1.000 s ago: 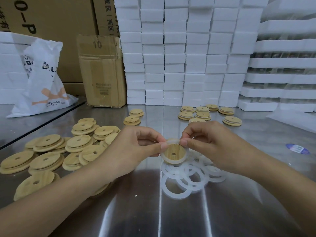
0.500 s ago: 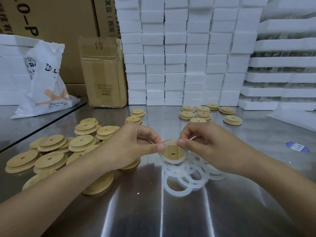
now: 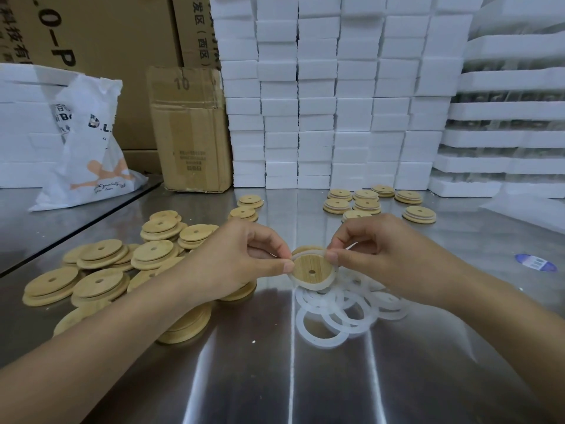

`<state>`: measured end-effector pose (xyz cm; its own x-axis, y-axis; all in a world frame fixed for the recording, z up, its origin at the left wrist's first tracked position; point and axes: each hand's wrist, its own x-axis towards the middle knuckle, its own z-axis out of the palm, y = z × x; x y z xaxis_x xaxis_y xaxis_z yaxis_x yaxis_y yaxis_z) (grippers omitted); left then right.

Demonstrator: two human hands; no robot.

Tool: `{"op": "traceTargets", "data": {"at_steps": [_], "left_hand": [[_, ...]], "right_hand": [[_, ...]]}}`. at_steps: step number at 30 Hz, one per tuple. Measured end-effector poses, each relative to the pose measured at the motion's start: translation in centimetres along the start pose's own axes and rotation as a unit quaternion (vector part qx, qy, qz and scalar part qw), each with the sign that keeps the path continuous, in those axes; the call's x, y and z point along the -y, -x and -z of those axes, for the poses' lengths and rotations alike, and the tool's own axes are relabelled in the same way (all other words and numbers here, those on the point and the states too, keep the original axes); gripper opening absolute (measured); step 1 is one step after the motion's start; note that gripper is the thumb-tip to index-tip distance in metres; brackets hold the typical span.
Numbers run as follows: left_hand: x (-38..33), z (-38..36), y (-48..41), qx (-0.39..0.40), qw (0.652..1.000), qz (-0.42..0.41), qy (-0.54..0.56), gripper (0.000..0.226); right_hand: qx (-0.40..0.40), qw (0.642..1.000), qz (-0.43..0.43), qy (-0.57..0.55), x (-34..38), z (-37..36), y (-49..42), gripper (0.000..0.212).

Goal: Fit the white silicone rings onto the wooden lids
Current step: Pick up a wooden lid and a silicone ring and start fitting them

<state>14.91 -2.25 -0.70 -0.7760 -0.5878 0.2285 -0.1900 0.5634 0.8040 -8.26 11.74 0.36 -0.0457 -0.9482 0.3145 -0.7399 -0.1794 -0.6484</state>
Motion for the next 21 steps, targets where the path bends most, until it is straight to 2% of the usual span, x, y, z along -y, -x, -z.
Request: {"op": "traceTargets", "data": {"at_steps": [8,13,17,21], "left_hand": [[0.56,-0.34,-0.04,-0.001,1.000,-0.016,0.018,0.013],[0.71,-0.75,-0.06,-0.013,0.999,-0.047,-0.016,0.009],[0.72,-1.00,-0.33,-0.023,0.997,-0.058,-0.036,0.007],[0.87,-0.79,-0.08,-0.018,0.998,-0.055,-0.028,0.007]], "right_hand": [[0.033,0.997,-0.043,-0.056,-0.42,0.67,0.00,0.015],[0.070,0.993,-0.055,-0.075,-0.71,1.06,-0.02,0.014],[0.071,0.996,-0.047,-0.034,-0.80,1.07,-0.11,0.012],[0.060,0.994,-0.058,-0.067,-0.81,0.79,0.00,0.012]]}}
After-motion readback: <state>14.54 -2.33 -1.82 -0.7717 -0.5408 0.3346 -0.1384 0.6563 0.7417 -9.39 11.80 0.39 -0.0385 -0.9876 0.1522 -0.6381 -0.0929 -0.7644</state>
